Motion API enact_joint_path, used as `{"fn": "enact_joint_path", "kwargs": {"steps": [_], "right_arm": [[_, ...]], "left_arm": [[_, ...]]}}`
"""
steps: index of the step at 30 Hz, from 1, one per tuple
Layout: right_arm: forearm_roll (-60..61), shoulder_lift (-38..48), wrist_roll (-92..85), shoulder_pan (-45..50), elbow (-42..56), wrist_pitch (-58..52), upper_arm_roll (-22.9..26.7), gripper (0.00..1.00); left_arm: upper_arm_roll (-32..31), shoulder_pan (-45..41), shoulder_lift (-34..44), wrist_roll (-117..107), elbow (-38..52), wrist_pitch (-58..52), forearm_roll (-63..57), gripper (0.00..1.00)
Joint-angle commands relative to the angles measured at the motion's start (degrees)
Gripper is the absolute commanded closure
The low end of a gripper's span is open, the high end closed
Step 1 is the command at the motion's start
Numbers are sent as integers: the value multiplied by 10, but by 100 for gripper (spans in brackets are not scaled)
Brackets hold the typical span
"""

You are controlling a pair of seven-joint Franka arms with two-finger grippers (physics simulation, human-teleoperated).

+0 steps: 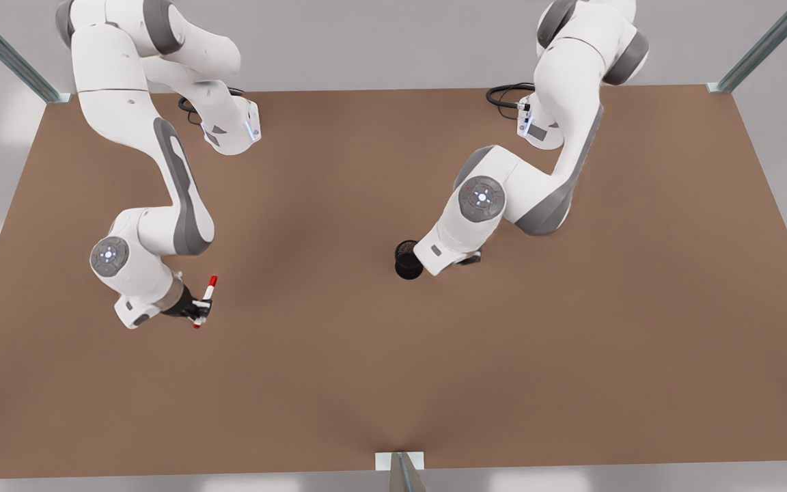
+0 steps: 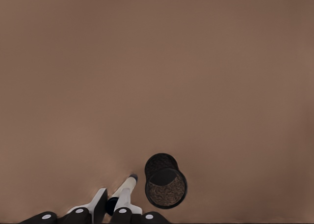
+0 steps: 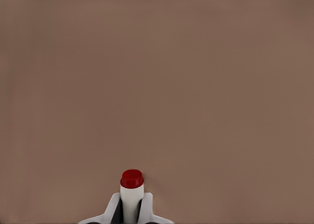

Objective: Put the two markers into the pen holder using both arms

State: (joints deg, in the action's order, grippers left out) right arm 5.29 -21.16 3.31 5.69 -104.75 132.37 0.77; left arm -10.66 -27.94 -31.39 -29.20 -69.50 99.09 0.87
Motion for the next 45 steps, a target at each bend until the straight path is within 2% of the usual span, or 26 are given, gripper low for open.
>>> {"fn": "enact_joint_path", "kwargs": {"steps": [1, 6, 9, 23, 24, 25, 31, 34, 37, 39, 41, 45], "right_arm": [[-8, 1, 28, -1, 23, -40, -9, 79], [-8, 2, 29, -2, 82, -41, -52, 79], [-7, 6, 30, -5, 82, -33, -79, 79], [-8, 4, 25, -2, 89, -33, -80, 79], [-8, 4, 25, -2, 89, -33, -80, 79], [-8, 3, 25, -2, 89, -33, -80, 79], [-8, 3, 24, -2, 89, -32, -80, 79], [-8, 3, 29, -1, 97, -34, -83, 79], [-8, 26, 30, -6, 97, -40, -131, 79], [-8, 25, 45, 1, 97, -29, -148, 79], [-8, 23, 67, 4, 97, 17, -192, 79], [-10, 20, 121, 82, 98, 120, -199, 79]], "left_arm": [[-13, -6, 2, -228, 1, -27, 12, 79], [-9, -24, -12, -256, -1, -5, 13, 79], [-9, -28, -28, -276, -2, 23, 13, 79], [-7, -28, -68, -275, -15, 34, 11, 79], [-7, -28, -68, -275, -15, 34, 11, 68], [-8, -28, -68, -274, -15, 34, 11, 0], [-9, -25, -53, -264, -24, -11, 14, 0], [-9, 117, -14, 12, -20, -114, 9, 0], [-7, 251, 37, 226, -17, -123, -21, 0], [-6, 284, 83, 259, -16, -124, -21, 0], [-5, 315, 141, 278, -22, -164, -23, 0], [-5, 299, 141, 277, -24, -173, -24, 0]]}}
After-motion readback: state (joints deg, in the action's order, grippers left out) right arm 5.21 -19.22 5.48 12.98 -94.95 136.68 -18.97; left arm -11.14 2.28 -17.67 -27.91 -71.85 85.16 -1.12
